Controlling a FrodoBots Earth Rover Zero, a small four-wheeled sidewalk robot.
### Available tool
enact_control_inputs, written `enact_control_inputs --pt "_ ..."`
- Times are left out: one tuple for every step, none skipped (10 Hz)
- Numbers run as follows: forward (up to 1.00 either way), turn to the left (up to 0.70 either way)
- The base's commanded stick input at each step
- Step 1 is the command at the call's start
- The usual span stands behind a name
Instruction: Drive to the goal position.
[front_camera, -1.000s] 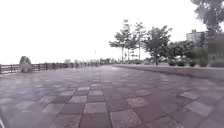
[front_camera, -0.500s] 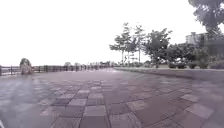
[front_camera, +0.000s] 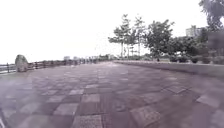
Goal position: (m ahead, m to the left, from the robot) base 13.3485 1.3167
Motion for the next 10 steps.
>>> enact_control_inputs --pt "1.00 0.00" --pt "1.00 0.00" --pt "1.00 0.00" --pt "1.00 0.00" --pt "1.00 0.00" --pt "1.00 0.00" --pt "1.00 0.00" --pt "1.00 0.00" --pt "1.00 0.00" --pt "1.00 0.00"
